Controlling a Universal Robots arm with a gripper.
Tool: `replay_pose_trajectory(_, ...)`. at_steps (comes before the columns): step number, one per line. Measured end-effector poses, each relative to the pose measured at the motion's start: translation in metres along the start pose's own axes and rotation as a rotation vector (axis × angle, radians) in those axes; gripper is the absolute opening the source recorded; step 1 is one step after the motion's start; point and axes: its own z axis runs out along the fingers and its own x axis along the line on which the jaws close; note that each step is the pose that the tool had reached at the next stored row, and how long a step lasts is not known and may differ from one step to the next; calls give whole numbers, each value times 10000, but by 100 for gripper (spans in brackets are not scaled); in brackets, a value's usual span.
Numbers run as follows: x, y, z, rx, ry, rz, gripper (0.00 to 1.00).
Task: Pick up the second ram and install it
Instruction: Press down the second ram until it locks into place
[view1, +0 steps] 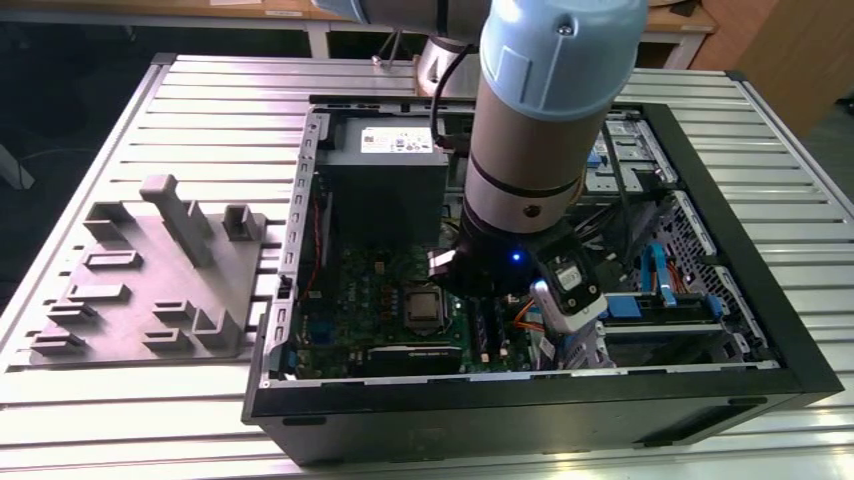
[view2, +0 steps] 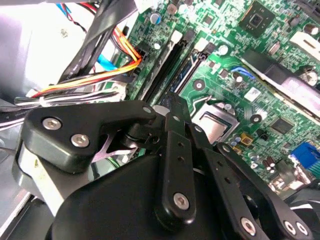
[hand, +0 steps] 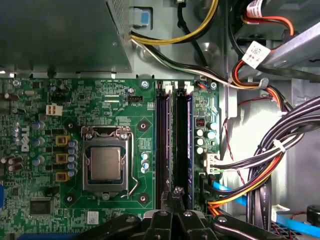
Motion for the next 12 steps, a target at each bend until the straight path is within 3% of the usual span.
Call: replay_pose_trajectory(12,-1,-39,7,37,0,-2,10)
